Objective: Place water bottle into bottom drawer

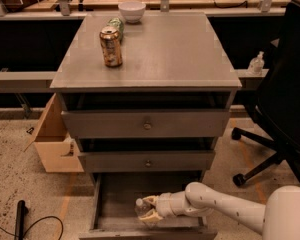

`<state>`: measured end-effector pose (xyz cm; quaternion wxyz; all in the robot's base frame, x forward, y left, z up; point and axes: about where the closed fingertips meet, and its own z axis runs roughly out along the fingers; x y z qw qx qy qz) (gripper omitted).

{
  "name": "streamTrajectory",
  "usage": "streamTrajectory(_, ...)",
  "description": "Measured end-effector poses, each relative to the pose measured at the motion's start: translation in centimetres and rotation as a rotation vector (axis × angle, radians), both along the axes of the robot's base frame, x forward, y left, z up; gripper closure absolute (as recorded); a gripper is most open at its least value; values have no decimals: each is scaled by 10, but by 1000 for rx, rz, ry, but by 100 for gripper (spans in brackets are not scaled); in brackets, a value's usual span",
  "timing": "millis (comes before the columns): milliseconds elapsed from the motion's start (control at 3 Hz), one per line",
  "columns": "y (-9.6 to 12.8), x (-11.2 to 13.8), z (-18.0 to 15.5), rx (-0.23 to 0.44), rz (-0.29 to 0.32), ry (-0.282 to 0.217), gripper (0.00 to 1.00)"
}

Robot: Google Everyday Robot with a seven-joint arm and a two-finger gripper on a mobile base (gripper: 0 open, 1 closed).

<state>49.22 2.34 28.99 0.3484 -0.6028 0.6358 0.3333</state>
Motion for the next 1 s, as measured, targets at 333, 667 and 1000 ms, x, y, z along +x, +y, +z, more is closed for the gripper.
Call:
streamTrajectory(333, 4, 0, -27, 52, -26, -3, 83)
streamTrajectory(667, 10, 1, -48, 117, -49, 1, 60)
streamTrajectory(1000, 17, 8, -58, 160, -49, -4, 36)
